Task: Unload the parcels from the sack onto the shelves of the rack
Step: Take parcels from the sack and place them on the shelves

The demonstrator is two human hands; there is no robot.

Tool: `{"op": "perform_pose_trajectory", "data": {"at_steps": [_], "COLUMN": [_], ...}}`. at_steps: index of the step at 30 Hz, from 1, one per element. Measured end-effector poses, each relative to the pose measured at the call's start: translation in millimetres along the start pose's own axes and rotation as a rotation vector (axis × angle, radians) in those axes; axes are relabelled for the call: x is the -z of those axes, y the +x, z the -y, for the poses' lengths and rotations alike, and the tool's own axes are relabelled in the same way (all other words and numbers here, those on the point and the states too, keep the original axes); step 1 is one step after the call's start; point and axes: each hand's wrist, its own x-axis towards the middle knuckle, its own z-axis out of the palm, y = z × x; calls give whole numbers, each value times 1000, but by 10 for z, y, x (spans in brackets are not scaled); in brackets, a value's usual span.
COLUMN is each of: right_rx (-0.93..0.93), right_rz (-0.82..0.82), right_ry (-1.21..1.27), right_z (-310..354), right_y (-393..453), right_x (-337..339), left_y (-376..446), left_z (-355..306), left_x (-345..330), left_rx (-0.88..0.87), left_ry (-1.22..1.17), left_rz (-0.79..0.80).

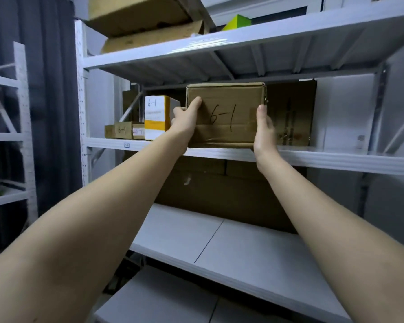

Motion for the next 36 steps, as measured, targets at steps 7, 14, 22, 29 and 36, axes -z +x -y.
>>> {"op": "perform_pose_trajectory", "data": {"at_steps": [7, 14, 22, 29, 36], "right_rx": [32, 96, 137, 42, -103], "right_rz": [-180, -225, -182, -98, -39], "right_ry": [-94, -348, -605, -543, -512], "right_z": [-77, -426, -898, -1169, -1286], "right_y": [406, 927, 1622, 2203, 2538], "right_x": [539, 990, 1303, 1328, 1317], "left_y": [281, 716, 1286, 1717, 2099], "left_z": [86, 441, 825, 1040, 1192], "left_x": [-737, -1359, -1881, -2091, -2166], "left_rx": [-105, -196, -193, -275, -274], "left_ry": [25, 1, 6, 112, 229], "left_rz": [279, 375, 393, 354, 278]}}
